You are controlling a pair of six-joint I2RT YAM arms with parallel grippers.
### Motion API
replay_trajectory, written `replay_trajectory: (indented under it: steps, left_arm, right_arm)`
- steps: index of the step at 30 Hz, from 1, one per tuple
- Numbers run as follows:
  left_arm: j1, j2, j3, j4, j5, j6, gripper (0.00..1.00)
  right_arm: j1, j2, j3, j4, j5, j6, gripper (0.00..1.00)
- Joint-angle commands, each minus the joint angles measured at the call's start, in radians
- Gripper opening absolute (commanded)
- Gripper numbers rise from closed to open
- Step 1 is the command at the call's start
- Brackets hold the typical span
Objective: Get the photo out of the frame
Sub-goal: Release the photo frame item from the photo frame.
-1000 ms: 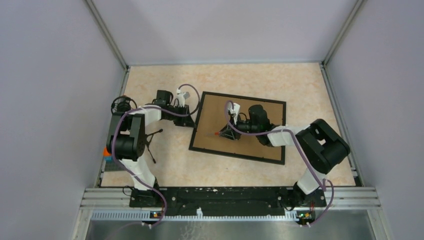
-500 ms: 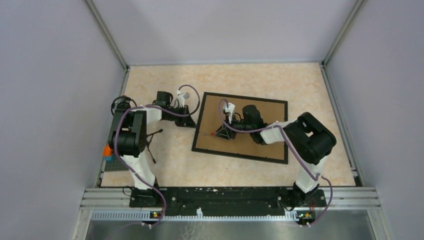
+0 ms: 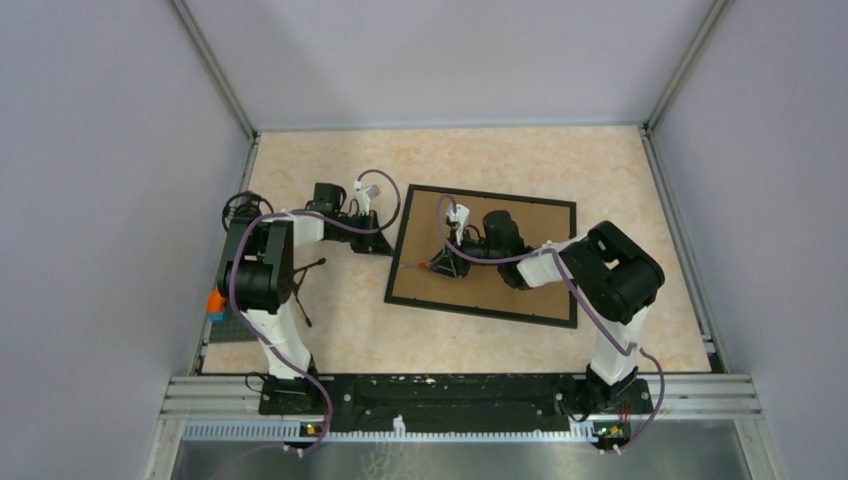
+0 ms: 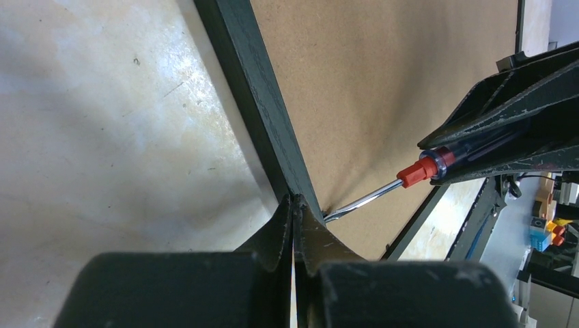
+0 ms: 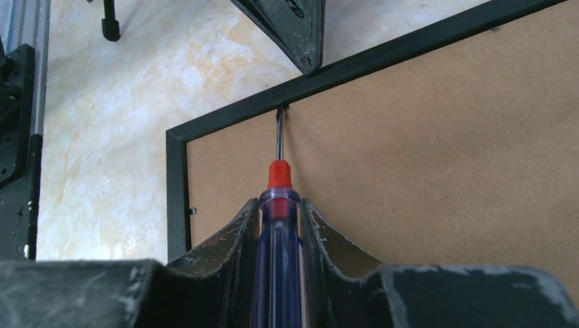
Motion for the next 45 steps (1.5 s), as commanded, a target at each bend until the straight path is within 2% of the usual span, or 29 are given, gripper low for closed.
replay_trajectory:
  steps: [1, 7, 13, 28, 45]
  left_arm:
    - [-0.013, 0.026, -0.001, 0.011, 0.034, 0.043, 0.0]
    - [-0.038, 0.028, -0.003, -0.002, 0.026, 0.07, 0.0]
    - [-0.064, 0.031, -0.016, 0.002, 0.025, 0.07, 0.0]
    - [-0.075, 0.043, -0.091, 0.072, 0.079, -0.028, 0.0]
    - [-0.1, 0.033, -0.14, 0.126, 0.111, -0.083, 0.0]
  right_arm:
    - [0.01, 0.039, 0.039, 0.028, 0.035, 0.024, 0.0]
    - [0.011, 0.04, 0.066, -0.008, 0.043, 0.044, 0.0]
    - [0.018, 0.012, 0.131, -0.123, 0.057, 0.034, 0.0]
    - [0.139, -0.074, 0.242, -0.336, 0.208, 0.088, 0.0]
    - [0.221, -0.03, 0.421, -0.504, 0.318, 0.181, 0.0]
